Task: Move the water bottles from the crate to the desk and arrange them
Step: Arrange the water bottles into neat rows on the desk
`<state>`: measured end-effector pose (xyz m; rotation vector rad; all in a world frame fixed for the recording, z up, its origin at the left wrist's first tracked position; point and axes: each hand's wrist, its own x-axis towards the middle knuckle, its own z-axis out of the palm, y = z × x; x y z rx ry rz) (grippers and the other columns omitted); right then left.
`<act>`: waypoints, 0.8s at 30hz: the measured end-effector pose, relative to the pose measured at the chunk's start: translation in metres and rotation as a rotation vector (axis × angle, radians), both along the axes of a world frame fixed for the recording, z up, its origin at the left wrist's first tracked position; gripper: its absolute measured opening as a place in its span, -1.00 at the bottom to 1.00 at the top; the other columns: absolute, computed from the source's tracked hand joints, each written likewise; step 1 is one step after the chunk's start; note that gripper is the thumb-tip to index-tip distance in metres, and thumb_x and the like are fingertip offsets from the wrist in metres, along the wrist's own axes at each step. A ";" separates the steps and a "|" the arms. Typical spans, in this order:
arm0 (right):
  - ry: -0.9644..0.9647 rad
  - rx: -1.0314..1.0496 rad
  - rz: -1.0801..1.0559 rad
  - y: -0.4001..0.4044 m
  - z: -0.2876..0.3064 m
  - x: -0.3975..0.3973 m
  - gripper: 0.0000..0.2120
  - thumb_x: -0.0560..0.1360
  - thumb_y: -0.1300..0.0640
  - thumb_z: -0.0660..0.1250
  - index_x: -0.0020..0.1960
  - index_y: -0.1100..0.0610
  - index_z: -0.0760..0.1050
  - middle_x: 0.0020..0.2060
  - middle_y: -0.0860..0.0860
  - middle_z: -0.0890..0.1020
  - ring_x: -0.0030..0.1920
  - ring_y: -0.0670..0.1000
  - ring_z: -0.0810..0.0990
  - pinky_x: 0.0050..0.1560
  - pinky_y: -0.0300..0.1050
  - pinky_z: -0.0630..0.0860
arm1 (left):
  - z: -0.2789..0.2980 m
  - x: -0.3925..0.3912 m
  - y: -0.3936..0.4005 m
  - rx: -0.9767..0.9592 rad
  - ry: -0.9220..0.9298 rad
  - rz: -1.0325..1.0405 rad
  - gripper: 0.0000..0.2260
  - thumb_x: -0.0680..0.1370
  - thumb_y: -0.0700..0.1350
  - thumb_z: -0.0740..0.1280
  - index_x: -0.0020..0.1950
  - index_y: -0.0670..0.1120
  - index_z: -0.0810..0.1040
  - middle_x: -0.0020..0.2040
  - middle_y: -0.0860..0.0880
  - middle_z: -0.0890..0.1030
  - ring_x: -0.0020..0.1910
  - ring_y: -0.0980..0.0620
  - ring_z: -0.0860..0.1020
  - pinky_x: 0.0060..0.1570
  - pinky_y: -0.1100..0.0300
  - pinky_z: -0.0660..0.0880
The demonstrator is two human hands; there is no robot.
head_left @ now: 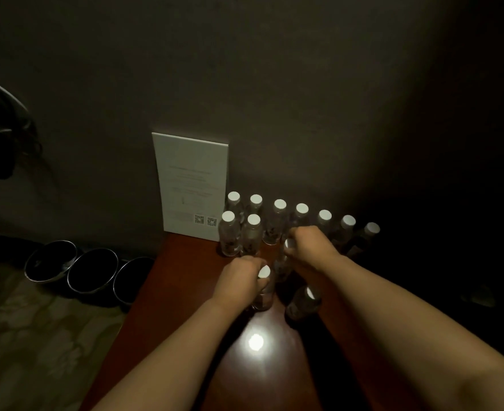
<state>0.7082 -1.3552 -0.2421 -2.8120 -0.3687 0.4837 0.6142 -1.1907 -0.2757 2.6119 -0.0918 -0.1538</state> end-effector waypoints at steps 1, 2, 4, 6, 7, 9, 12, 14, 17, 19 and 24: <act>-0.008 0.006 0.000 0.002 0.000 0.004 -0.79 0.49 0.04 0.31 0.02 0.13 0.60 -0.06 0.10 0.65 -0.03 0.11 0.62 0.02 0.01 0.58 | -0.001 0.001 0.002 -0.004 -0.004 0.008 -0.85 0.48 -0.05 0.40 0.04 0.02 0.61 0.02 0.00 0.63 0.01 -0.04 0.59 -0.03 0.05 0.55; -0.013 0.012 -0.001 0.005 0.002 0.007 -0.79 0.50 0.05 0.32 0.03 0.15 0.61 -0.05 0.11 0.66 -0.02 0.12 0.62 0.01 -0.01 0.57 | -0.001 0.002 0.004 -0.007 -0.010 0.016 -0.84 0.48 -0.06 0.39 0.05 0.01 0.62 0.02 0.00 0.64 0.01 -0.05 0.59 -0.02 0.05 0.55; -0.032 0.021 0.002 0.010 0.003 0.014 -0.78 0.50 0.06 0.33 0.02 0.18 0.61 -0.06 0.13 0.66 -0.02 0.13 0.62 -0.04 -0.07 0.53 | -0.002 0.004 0.008 -0.013 -0.018 0.034 -0.83 0.48 -0.08 0.39 0.06 -0.02 0.63 0.04 0.00 0.64 0.03 -0.04 0.59 -0.01 0.05 0.54; -0.048 0.014 0.000 0.016 0.004 0.022 -0.81 0.48 0.08 0.34 -0.01 0.17 0.61 -0.07 0.13 0.66 -0.04 0.14 0.62 -0.10 -0.11 0.49 | -0.003 0.007 0.013 -0.019 -0.019 0.041 -0.81 0.48 -0.07 0.39 0.08 -0.02 0.63 0.07 0.00 0.63 0.06 -0.04 0.58 0.02 0.06 0.53; -0.050 0.014 0.000 0.018 0.004 0.025 -0.82 0.47 0.07 0.35 -0.03 0.17 0.61 -0.09 0.13 0.66 -0.04 0.14 0.62 -0.10 -0.10 0.51 | -0.004 0.008 0.014 -0.022 -0.016 0.035 -0.80 0.49 -0.06 0.39 0.10 -0.02 0.63 0.09 0.00 0.63 0.08 -0.04 0.58 0.03 0.06 0.53; -0.031 0.013 -0.013 0.023 0.004 0.032 -0.80 0.47 0.05 0.35 -0.04 0.17 0.61 -0.13 0.11 0.66 -0.07 0.12 0.62 -0.07 -0.05 0.56 | -0.006 0.007 0.015 -0.037 -0.002 0.015 -0.75 0.50 -0.03 0.40 0.17 0.00 0.62 0.14 -0.01 0.62 0.13 -0.04 0.56 0.07 0.07 0.52; -0.020 0.012 -0.029 0.028 0.002 0.038 -0.81 0.46 0.04 0.35 -0.08 0.17 0.61 -0.19 0.08 0.63 -0.14 0.08 0.59 -0.14 -0.07 0.54 | -0.009 0.005 0.012 -0.034 0.006 -0.012 -0.65 0.51 -0.02 0.39 0.29 0.04 0.58 0.21 -0.01 0.60 0.18 -0.03 0.55 0.12 0.09 0.50; -0.023 0.014 -0.039 0.030 0.000 0.040 -0.82 0.48 0.08 0.33 -0.09 0.19 0.60 -0.22 0.08 0.60 -0.15 0.09 0.57 -0.18 -0.11 0.47 | -0.011 0.004 0.012 -0.045 0.001 -0.005 -0.63 0.51 -0.03 0.39 0.32 0.03 0.56 0.24 -0.01 0.59 0.19 -0.02 0.54 0.14 0.12 0.48; -0.016 0.032 -0.067 0.034 -0.005 0.044 -0.83 0.49 0.09 0.32 -0.08 0.18 0.59 -0.17 0.12 0.62 -0.13 0.11 0.60 -0.17 -0.09 0.51 | -0.012 0.003 0.013 -0.077 0.005 -0.004 -0.61 0.52 -0.03 0.39 0.35 0.01 0.55 0.26 -0.02 0.57 0.20 -0.01 0.54 0.16 0.18 0.45; -0.017 0.040 -0.067 0.037 -0.006 0.046 -0.84 0.47 0.08 0.33 -0.06 0.16 0.60 -0.14 0.13 0.62 -0.11 0.12 0.60 -0.15 -0.07 0.55 | -0.012 0.002 0.014 -0.093 0.006 -0.008 -0.61 0.52 -0.04 0.39 0.35 0.00 0.55 0.27 -0.03 0.57 0.21 -0.02 0.53 0.17 0.18 0.44; -0.030 0.045 -0.054 0.038 -0.006 0.050 -0.80 0.47 0.10 0.31 0.04 0.11 0.61 -0.05 0.15 0.63 -0.02 0.16 0.60 -0.03 0.00 0.59 | -0.014 0.005 0.014 -0.121 0.010 -0.006 -0.60 0.51 -0.06 0.40 0.35 -0.01 0.56 0.26 -0.05 0.58 0.22 -0.03 0.54 0.20 0.16 0.45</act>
